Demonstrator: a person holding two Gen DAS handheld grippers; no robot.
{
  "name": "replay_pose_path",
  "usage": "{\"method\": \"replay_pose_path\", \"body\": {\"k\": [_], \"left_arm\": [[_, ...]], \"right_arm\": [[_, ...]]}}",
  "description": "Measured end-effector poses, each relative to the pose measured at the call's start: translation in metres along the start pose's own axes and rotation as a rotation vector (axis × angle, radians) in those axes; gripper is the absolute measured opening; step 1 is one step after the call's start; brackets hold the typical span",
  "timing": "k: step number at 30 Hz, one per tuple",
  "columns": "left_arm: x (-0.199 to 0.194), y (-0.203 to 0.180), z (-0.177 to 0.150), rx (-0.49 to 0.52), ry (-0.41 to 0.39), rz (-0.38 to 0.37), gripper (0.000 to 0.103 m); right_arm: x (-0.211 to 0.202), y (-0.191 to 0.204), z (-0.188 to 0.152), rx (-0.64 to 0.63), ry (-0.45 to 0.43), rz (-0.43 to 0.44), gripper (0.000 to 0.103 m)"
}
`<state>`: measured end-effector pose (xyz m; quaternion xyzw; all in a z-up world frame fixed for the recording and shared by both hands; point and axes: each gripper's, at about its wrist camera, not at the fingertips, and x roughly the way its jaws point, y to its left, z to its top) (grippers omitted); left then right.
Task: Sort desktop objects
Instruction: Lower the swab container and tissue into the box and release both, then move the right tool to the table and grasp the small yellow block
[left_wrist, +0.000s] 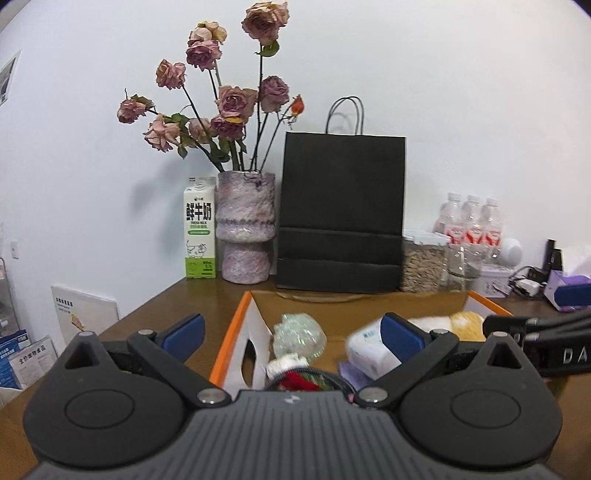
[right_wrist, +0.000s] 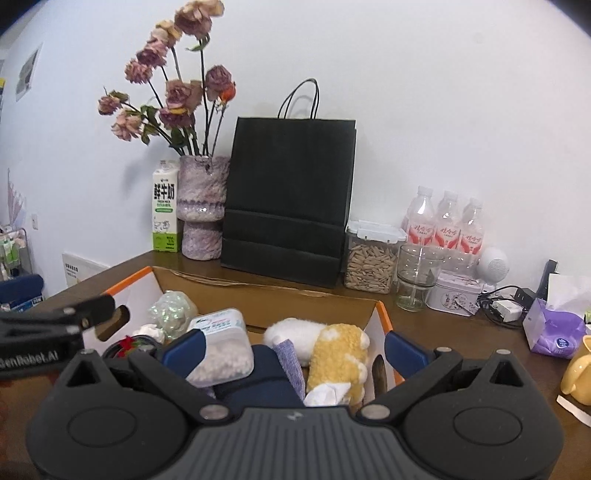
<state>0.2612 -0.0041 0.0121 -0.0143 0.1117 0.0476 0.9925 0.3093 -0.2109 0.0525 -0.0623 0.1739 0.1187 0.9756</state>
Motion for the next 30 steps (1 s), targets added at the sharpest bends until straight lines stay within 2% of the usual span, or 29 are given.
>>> {"method": "replay_pose_path", "body": {"k": [4,9,19,23,30], "left_arm": [[-0.015,0.000,-0.011,0.006,-0.001,-0.012,0.103],[-0.028,-0.002,-0.024,0.037,0.004,0.000,0.103],[-0.052,0.006,-0.045,0.038,0.054,0.033,0.103],[-0.066,0.013,-0.050,0.036,0.076,0.039,0.103],[-0.080,0.023,-0.056,0.059,0.170,0.029,0.103]], "right_arm": [[-0.018,-0.003,-0.017,0.015,-0.014,0.001,0.103],[-0.034,-0.007,-0.040,0.030,0.020,-0.005,0.103],[-0.064,-0.006,-0.080,0.066,0.097,0.004,0.103],[-0.082,0.005,-0.093,0.065,0.113,0.042,0.103],[-0.098,0.034,-0.106,0.031,0.155,0.113,0.101]]}}
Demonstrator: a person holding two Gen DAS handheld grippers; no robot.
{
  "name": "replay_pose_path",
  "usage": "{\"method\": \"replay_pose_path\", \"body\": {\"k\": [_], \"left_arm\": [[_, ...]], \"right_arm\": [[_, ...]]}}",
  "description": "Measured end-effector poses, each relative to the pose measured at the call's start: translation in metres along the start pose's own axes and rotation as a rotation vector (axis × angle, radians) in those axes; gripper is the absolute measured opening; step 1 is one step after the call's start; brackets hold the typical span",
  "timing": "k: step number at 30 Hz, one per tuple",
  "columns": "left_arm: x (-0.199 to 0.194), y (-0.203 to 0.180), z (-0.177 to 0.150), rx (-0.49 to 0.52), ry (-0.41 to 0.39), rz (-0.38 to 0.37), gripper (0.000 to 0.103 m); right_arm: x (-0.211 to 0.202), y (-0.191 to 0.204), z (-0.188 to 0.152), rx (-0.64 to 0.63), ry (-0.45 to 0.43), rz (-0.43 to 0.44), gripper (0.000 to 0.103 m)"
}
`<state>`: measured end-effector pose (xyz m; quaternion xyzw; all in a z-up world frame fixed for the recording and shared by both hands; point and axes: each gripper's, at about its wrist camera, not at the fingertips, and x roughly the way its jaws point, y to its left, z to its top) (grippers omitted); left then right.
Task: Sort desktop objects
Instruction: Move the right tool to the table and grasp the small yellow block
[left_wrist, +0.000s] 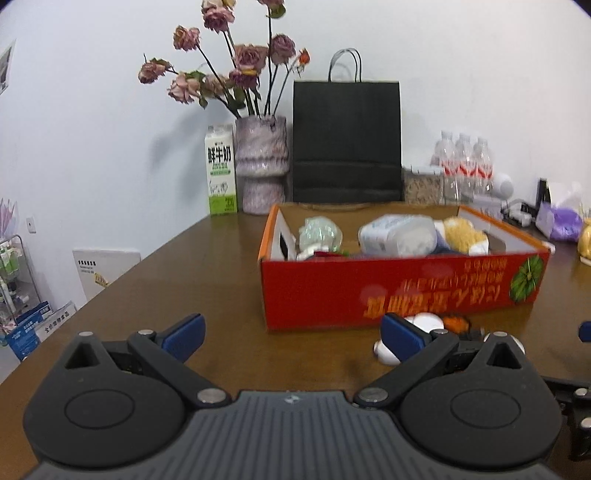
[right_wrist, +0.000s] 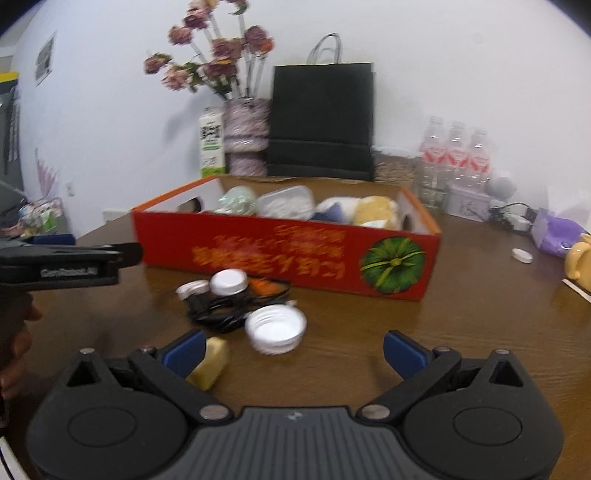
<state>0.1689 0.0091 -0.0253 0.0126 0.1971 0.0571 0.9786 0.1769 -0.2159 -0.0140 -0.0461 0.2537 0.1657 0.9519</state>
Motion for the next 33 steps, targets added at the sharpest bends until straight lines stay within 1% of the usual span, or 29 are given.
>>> {"method": "replay_pose_path", "body": {"k": [2,5,7,8,9,10,11,12,16,20,25,27,29,30,32,33], "left_arm": [[-0.006,0.003,-0.004,0.002,0.008,-0.014,0.103],[-0.008,0.005,-0.012,0.025,0.028,-0.010,0.103],[-0.008,0.006,-0.016,0.022,0.051,-0.020,0.103],[-0.008,0.008,-0.017,0.016,0.057,-0.028,0.103],[-0.008,0.008,-0.018,0.014,0.060,-0.031,0.103],[-0.008,0.008,-0.018,0.015,0.065,-0.031,0.103],[-0.007,0.009,-0.019,0.017,0.068,-0.033,0.103],[-0.007,0.009,-0.020,0.017,0.068,-0.039,0.103],[-0.006,0.008,-0.019,0.026,0.079,-0.046,0.103],[-0.002,0.005,-0.015,0.038,0.088,-0.051,0.103],[0.006,0.001,-0.001,0.032,0.090,-0.078,0.103],[0.012,-0.004,0.005,0.049,0.092,-0.085,0.103],[0.020,-0.009,0.009,0.068,0.099,-0.092,0.097],[0.024,-0.012,0.009,0.076,0.110,-0.096,0.095],[0.034,-0.017,0.010,0.090,0.136,-0.112,0.088],[0.038,-0.019,0.010,0.094,0.147,-0.121,0.087]], "right_arm": [[-0.001,0.010,-0.002,-0.018,0.009,0.015,0.095],[0.002,0.027,-0.002,-0.050,0.036,0.044,0.077],[0.006,0.035,-0.002,-0.068,0.060,0.052,0.051],[0.009,0.038,-0.002,-0.071,0.077,0.056,0.045],[0.013,0.040,-0.002,-0.069,0.093,0.059,0.031],[0.014,0.040,-0.002,-0.060,0.092,0.069,0.021],[0.015,0.040,-0.003,-0.051,0.095,0.082,0.014],[0.014,0.040,-0.003,-0.044,0.094,0.079,0.010],[0.013,0.035,-0.003,-0.026,0.092,0.067,0.010],[0.007,0.024,0.000,-0.003,0.063,0.059,0.010],[0.002,0.008,0.011,0.012,0.019,0.024,0.010],[0.004,0.000,0.016,0.019,0.007,0.006,0.010],[0.008,-0.009,0.021,0.027,-0.003,-0.011,0.010],[0.011,-0.013,0.024,0.032,-0.006,-0.020,0.010],[0.016,-0.021,0.028,0.041,-0.013,-0.036,0.010],[0.021,-0.025,0.029,0.043,-0.015,-0.044,0.010]]}}
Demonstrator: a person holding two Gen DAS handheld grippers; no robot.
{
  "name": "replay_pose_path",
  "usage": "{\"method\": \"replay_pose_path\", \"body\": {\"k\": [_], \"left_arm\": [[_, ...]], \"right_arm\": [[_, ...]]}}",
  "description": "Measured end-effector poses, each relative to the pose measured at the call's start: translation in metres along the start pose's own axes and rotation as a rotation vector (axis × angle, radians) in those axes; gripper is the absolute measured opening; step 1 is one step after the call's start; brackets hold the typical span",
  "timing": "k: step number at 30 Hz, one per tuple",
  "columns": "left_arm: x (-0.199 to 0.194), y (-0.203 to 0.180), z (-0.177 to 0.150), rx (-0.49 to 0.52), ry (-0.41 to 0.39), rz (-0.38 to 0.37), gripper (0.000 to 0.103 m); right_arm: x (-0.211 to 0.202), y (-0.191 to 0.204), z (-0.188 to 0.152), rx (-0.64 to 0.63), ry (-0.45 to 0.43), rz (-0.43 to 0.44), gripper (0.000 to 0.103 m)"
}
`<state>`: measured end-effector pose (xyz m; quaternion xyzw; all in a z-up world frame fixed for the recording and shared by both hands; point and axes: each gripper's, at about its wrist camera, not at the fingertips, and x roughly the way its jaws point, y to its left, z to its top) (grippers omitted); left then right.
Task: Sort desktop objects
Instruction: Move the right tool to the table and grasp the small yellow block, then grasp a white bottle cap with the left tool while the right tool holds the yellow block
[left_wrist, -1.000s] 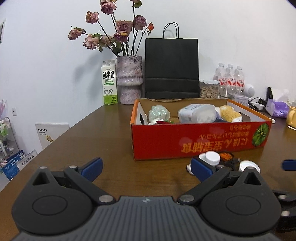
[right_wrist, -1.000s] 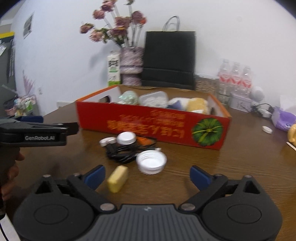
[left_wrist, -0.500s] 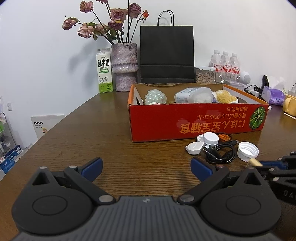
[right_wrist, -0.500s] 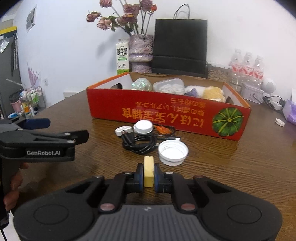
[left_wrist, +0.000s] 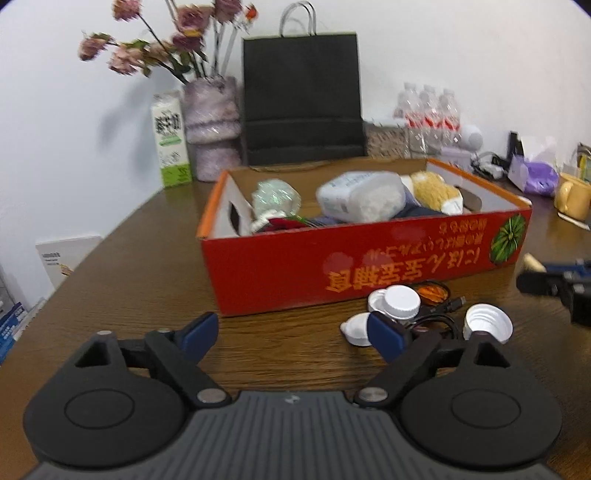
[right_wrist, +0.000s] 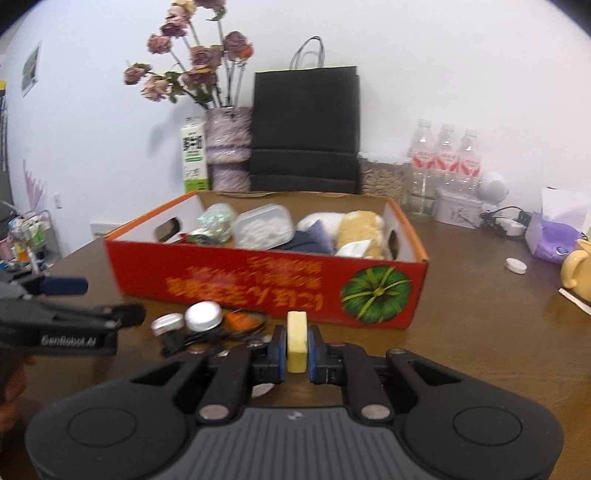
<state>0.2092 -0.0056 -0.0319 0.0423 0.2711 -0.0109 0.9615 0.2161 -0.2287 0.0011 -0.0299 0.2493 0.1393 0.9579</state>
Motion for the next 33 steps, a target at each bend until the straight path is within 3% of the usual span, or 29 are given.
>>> {"method": "replay_pose_path", "body": {"k": [10,15,18,20,21,23,33], "left_arm": [[0.023,-0.002,0.001,-0.029,0.068,-0.062,0.086],[0.028,-0.004,0.002,-0.040,0.083,-0.099,0.079],[0.032,-0.011,0.004,-0.016,0.100,-0.089,0.066],[0.032,-0.014,0.004,-0.007,0.093,-0.111,0.050],[0.032,-0.015,0.004,-0.001,0.090,-0.117,0.047],[0.031,-0.019,0.004,0.013,0.084,-0.128,0.026],[0.024,-0.022,0.001,0.008,0.076,-0.111,0.027]], "right_arm": [[0.033,-0.024,0.000,0.043,0.030,0.015,0.010],[0.033,-0.026,-0.001,0.064,0.037,0.038,0.010],[0.035,-0.028,-0.002,0.076,0.048,0.048,0.010],[0.034,-0.029,-0.002,0.082,0.051,0.054,0.010],[0.034,-0.029,-0.002,0.083,0.053,0.058,0.010],[0.034,-0.028,-0.002,0.085,0.057,0.066,0.010],[0.035,-0.032,-0.003,0.108,0.070,0.079,0.010]]}}
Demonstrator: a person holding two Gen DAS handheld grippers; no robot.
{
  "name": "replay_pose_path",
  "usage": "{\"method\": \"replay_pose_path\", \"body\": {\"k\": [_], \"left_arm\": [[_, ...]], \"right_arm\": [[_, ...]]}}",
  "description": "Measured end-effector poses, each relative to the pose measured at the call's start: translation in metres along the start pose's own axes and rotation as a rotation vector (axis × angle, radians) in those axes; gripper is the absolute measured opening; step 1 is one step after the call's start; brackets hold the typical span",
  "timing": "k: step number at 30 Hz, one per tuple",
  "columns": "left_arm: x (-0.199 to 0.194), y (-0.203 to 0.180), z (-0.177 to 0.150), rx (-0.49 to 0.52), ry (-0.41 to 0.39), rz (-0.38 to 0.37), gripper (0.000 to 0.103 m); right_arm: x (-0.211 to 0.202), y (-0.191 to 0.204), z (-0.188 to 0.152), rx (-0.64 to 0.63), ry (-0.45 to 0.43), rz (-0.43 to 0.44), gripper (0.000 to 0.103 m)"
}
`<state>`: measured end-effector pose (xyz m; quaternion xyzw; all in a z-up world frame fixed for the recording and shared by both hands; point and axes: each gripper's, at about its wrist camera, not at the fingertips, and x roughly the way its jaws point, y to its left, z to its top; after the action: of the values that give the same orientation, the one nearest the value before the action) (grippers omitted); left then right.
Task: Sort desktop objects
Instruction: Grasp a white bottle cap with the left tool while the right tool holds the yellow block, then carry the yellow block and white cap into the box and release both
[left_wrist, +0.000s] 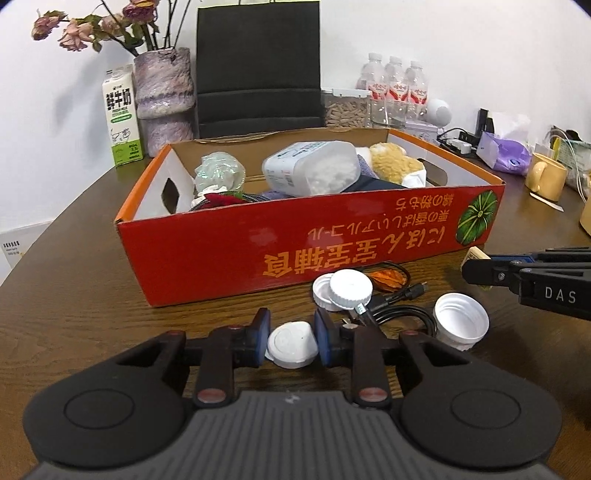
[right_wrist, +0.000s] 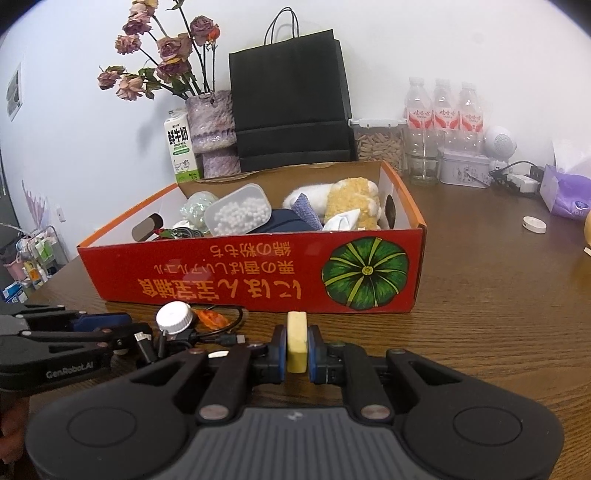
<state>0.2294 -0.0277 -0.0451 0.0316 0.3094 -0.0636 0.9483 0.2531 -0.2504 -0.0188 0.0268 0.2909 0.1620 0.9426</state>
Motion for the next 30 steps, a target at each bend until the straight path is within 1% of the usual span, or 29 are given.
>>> {"method": "replay_pose_path", "body": {"k": [3,6,8,11,15,19,21,24,26,28,30], "left_arm": [[-0.006,0.001,-0.002,-0.004,-0.023,0.013,0.027],[-0.013,0.002,0.000,-0.008,-0.042,0.005,0.027],[-0.020,0.003,0.004,-0.011,-0.064,0.009,0.027],[-0.032,0.008,0.015,-0.023,-0.112,0.010,0.027],[-0.045,0.013,0.035,-0.033,-0.182,0.019,0.027],[-0.049,0.021,0.067,-0.066,-0.260,0.038,0.027],[-0.046,0.024,0.081,-0.089,-0.282,0.039,0.027],[-0.033,0.026,0.102,-0.110,-0.293,0.037,0.027],[-0.019,0.026,0.114,-0.109,-0.300,0.060,0.027],[-0.005,0.028,0.120,-0.117,-0.308,0.091,0.027],[0.010,0.032,0.115,-0.132,-0.304,0.102,0.027]], "right_arm": [[-0.004,0.001,-0.001,-0.007,-0.022,0.002,0.010],[-0.007,0.003,-0.002,-0.011,-0.034,0.010,0.010],[-0.010,0.006,0.000,-0.022,-0.046,0.005,0.010],[-0.022,0.008,0.007,-0.023,-0.085,0.018,0.010],[-0.040,0.016,0.029,-0.060,-0.160,0.013,0.010],[-0.045,0.019,0.062,-0.090,-0.226,-0.014,0.010],[-0.039,0.017,0.078,-0.091,-0.243,-0.032,0.010],[-0.022,0.010,0.099,-0.083,-0.244,-0.065,0.010],[-0.008,0.004,0.110,-0.074,-0.229,-0.082,0.010],[0.008,-0.002,0.117,-0.058,-0.213,-0.104,0.010],[0.024,-0.011,0.114,-0.041,-0.201,-0.112,0.010]]}}
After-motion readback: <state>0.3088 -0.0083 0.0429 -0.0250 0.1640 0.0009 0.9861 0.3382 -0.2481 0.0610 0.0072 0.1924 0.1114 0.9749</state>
